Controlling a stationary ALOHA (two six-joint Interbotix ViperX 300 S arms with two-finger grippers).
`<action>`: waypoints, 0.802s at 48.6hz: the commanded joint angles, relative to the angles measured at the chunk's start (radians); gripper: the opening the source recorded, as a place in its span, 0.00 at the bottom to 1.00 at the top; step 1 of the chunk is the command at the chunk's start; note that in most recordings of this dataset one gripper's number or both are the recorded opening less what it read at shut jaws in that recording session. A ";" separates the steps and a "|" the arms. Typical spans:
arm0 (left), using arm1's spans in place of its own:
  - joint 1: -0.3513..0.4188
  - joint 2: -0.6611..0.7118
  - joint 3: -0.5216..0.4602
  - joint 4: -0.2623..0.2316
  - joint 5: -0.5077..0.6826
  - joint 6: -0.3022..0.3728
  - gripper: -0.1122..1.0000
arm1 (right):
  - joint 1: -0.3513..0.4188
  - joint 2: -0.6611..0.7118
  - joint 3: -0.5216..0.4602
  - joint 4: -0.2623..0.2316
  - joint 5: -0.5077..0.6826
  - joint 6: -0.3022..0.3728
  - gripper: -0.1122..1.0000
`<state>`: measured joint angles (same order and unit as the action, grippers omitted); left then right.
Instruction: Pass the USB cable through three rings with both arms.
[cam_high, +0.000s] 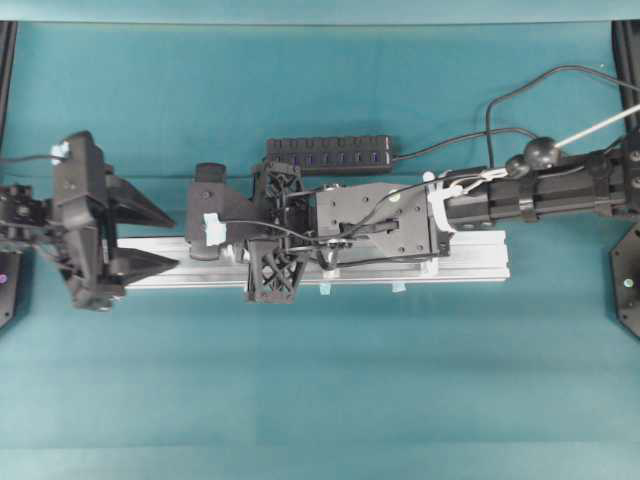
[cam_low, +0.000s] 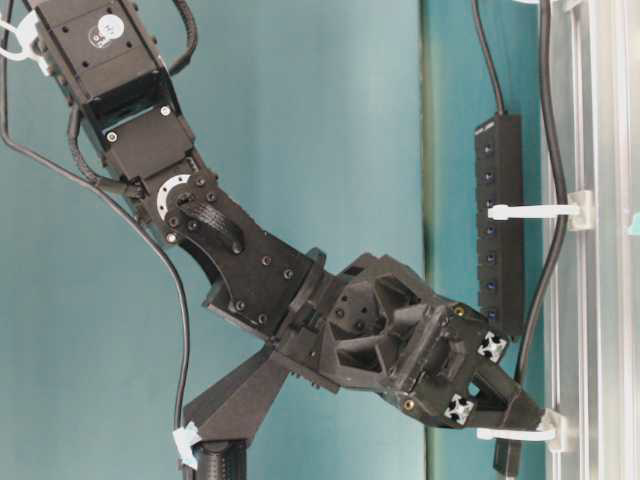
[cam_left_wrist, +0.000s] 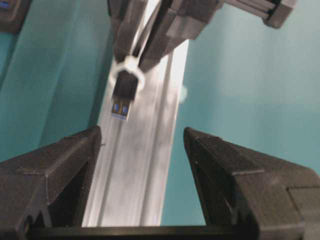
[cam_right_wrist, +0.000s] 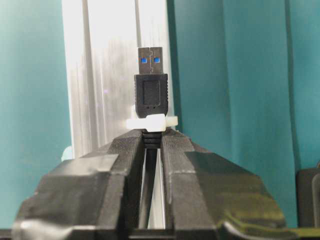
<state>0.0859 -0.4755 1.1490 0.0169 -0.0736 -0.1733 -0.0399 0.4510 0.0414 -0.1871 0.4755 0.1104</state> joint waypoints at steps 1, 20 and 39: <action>0.002 0.060 -0.006 0.003 -0.060 0.015 0.76 | 0.005 -0.011 -0.005 0.002 -0.006 -0.006 0.04; 0.029 0.183 -0.011 0.003 -0.179 0.086 0.76 | 0.008 -0.012 -0.002 0.002 -0.008 -0.006 0.04; 0.057 0.238 -0.031 0.003 -0.221 0.091 0.76 | 0.012 -0.012 -0.002 0.003 -0.009 -0.006 0.04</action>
<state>0.1396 -0.2470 1.1351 0.0169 -0.2838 -0.0844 -0.0353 0.4510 0.0445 -0.1871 0.4725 0.1104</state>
